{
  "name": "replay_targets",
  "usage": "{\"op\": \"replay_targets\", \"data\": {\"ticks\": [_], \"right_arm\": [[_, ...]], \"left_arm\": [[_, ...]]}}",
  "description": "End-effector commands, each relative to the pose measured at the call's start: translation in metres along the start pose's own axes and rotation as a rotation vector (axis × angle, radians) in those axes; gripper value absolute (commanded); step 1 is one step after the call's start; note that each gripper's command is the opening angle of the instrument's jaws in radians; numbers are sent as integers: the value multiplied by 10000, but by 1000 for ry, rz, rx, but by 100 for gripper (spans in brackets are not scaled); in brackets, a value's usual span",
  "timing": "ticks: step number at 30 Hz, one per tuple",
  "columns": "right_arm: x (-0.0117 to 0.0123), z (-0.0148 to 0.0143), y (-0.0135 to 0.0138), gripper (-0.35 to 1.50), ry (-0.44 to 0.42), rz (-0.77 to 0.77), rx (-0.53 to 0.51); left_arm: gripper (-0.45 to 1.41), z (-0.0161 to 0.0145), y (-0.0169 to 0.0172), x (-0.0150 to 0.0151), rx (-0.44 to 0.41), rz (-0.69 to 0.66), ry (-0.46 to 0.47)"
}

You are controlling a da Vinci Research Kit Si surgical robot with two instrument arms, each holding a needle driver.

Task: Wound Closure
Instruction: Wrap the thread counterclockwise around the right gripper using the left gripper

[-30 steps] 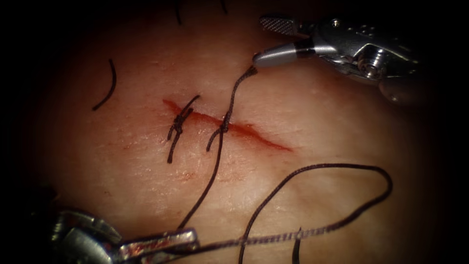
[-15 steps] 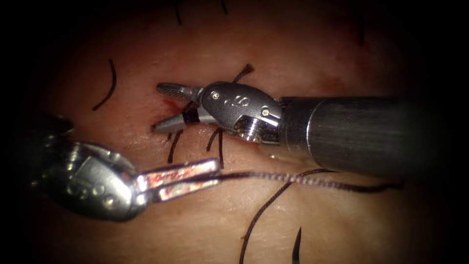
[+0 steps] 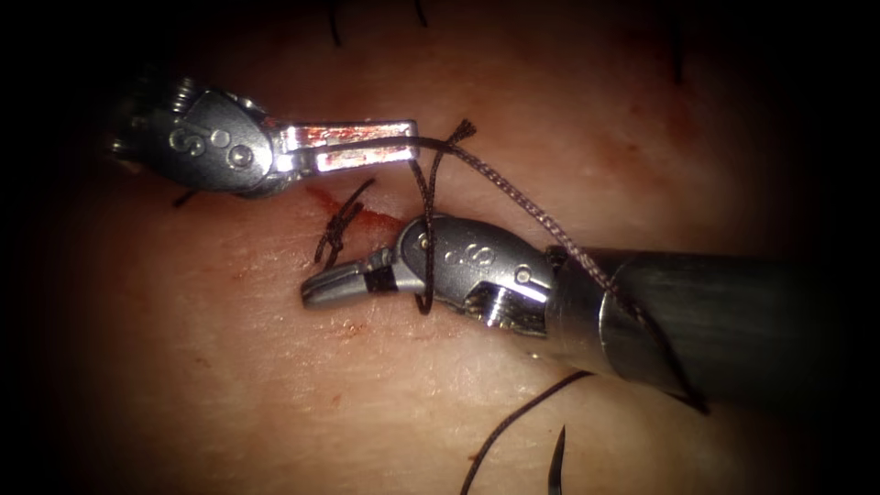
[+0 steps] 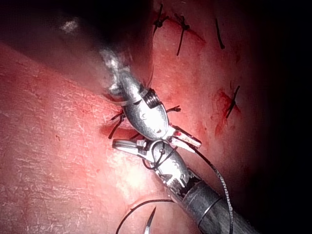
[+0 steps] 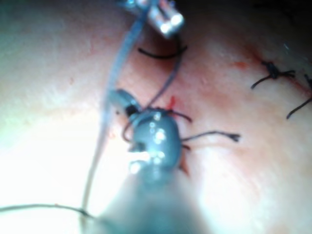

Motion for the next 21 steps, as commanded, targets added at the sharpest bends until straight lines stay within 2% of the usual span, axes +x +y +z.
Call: {"op": "replay_targets", "data": {"ticks": [1, 2, 3, 7, 9, 11, 16, 21], "right_arm": [[-7, 4, -4, -35, 49, 5, 18], [-7, 4, -4, -35, 49, 5, 18], [-9, 3, -7, -35, 74, 11, 24], [-12, 1, -11, -35, 128, 16, 22], [-18, -1, -16, -35, 191, 29, 7], [-20, -2, -17, -35, 205, 35, 0], [-26, -19, -20, -35, 308, 57, -68], [-29, -27, -20, -35, 387, 67, -108]], "left_arm": [[-45, 3, 4, -23, -39, -8, 25], [-45, 3, 4, -23, -39, -8, 25], [-45, 2, 7, -38, -78, 0, 47], [-45, 4, 17, -60, -132, 11, 70], [-45, 5, 28, -79, -170, 28, 97], [-45, 5, 31, -84, -179, 33, 105], [-45, 1, 39, -108, -219, 53, 133], [-45, -1, 42, -118, -230, 57, 135]]}}
